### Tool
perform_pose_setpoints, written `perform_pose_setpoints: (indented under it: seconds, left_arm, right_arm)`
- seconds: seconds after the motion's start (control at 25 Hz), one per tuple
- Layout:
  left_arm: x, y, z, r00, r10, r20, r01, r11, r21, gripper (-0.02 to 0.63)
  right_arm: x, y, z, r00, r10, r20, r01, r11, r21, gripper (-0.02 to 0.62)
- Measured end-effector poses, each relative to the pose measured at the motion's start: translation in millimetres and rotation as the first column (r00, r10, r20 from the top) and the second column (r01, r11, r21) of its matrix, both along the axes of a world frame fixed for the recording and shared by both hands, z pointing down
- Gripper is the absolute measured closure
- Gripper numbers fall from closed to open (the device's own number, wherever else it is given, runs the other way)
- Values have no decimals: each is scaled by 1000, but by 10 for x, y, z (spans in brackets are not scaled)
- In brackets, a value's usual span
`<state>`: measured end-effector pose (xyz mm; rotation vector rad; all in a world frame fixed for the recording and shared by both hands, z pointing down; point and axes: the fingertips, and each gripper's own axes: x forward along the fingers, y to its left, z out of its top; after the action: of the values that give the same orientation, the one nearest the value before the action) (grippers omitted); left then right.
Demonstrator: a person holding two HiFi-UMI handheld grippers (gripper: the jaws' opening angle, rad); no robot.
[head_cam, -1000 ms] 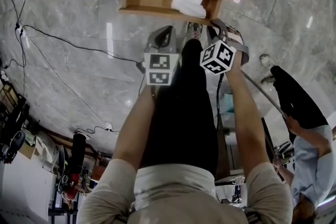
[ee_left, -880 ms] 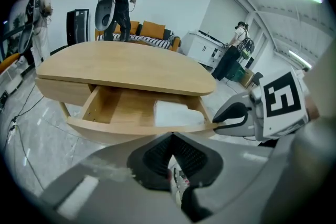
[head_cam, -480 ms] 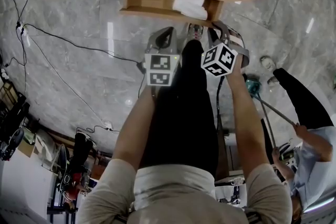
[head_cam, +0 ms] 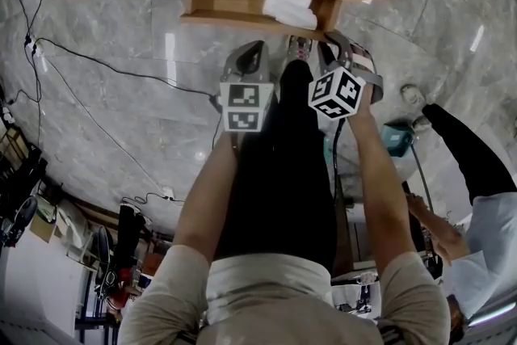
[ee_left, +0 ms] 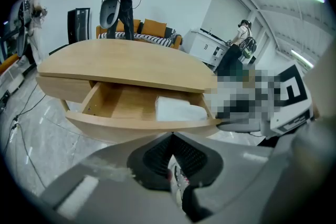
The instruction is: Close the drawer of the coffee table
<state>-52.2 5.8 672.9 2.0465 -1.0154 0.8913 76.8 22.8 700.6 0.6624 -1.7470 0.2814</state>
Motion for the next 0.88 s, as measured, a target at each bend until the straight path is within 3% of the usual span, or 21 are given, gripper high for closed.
perform_pose_setpoints:
  seconds: [0.72, 0.8, 0.88]
  left_arm:
    - [-179, -81, 3, 998, -7, 56, 6, 1000, 16, 586]
    - [-206, -101, 1, 995, 45, 90, -48, 998, 34, 586]
    - [-258, -113, -8, 973, 167, 163, -179, 982, 64, 586]
  right_arm:
    - [-8, -4, -20, 999, 6, 38, -5, 1000, -28, 508]
    - [-5, 0, -14, 999, 7, 37, -6, 1000, -28, 508]
    - [-14, -4, -17, 999, 5, 37, -4, 1000, -28, 508]
